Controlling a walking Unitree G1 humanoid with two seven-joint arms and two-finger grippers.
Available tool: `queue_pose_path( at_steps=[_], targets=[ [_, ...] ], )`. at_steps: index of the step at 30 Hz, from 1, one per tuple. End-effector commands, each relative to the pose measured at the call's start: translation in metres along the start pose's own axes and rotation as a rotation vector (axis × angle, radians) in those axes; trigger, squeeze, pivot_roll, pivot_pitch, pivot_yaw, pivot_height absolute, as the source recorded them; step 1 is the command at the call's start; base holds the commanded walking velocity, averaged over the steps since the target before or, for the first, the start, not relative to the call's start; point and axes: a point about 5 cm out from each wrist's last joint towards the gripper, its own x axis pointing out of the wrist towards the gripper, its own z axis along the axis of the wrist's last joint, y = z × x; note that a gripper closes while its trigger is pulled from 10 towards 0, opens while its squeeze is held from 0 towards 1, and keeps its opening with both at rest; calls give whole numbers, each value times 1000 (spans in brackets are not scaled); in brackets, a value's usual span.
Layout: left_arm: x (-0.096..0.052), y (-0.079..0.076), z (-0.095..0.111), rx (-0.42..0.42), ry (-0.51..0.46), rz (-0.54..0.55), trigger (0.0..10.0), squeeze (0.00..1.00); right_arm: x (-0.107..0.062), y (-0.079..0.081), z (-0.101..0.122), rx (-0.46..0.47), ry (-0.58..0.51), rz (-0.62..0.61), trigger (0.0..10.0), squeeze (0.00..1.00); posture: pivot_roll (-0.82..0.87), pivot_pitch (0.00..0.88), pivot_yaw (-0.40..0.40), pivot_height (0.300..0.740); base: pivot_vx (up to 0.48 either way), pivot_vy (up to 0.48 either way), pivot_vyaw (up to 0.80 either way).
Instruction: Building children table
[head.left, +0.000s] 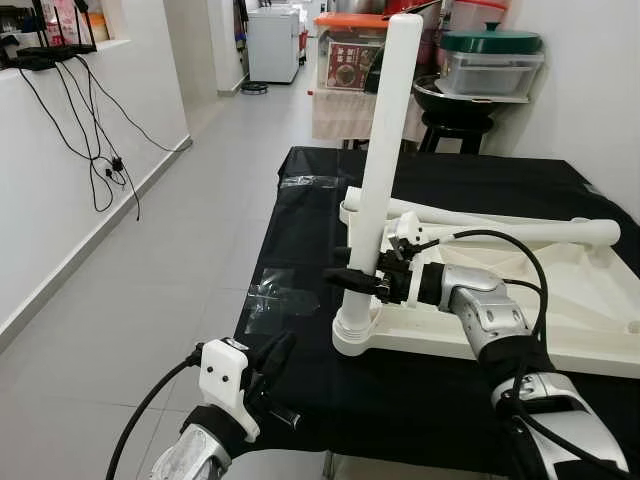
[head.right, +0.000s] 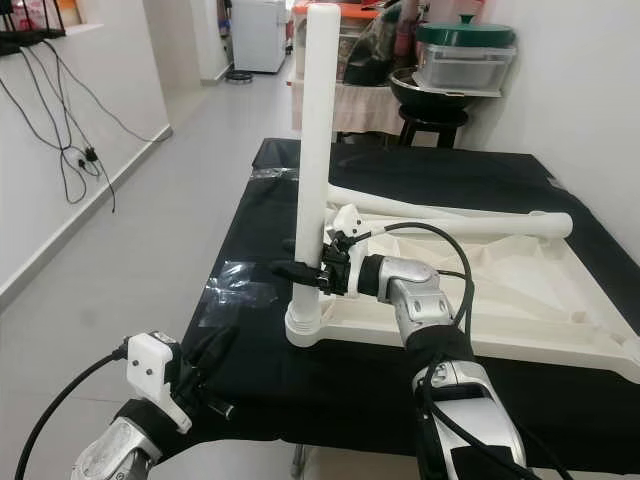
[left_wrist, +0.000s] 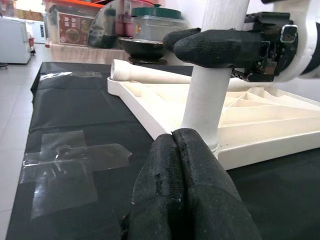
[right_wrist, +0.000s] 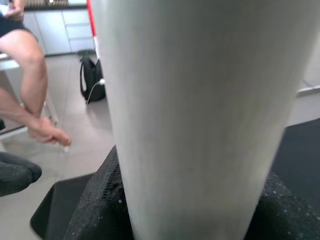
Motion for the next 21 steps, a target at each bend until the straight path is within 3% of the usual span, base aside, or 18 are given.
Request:
queue_pose_path(
  at_steps=[1,6,7,10,11,13,14,18,21],
  targets=[
    [-1,-1,-3,6,11,2,10000,0,-3,3,-16,37,36,-20,0,0,68,0,-47,740,0,0,0],
    [-2,-1,-3,5,11,2,10000,0,-9,3,-27,23,69,-153,0,0,68,0,-57,740,0,0,0],
    [-5,-1,-3,6,12,2,10000,0,-9,6,-47,58,132,-601,0,0,63,0,-59,740,0,0,0],
    [-5,-1,-3,6,12,2,10000,0,-9,6,-47,58,132,-601,0,0,63,0,-59,740,0,0,0],
    [-6,0,-2,6,12,3,10000,0,-4,29,-59,137,119,-750,0,0,66,0,-54,740,0,0,0],
    [-6,0,-2,6,12,3,10000,0,-4,29,-59,137,119,-750,0,0,66,0,-54,740,0,0,0],
    [-6,1,-2,7,15,3,10000,0,3,47,-65,164,121,-795,0,0,44,0,-37,740,0,0,0],
    [-5,2,-2,5,17,-5,10000,0,8,47,-60,150,92,-817,0,0,61,0,-52,740,0,0,0],
    [-4,2,-2,8,13,6,10000,0,7,33,-52,136,75,-848,0,0,59,0,-49,740,0,0,0]
  ],
)
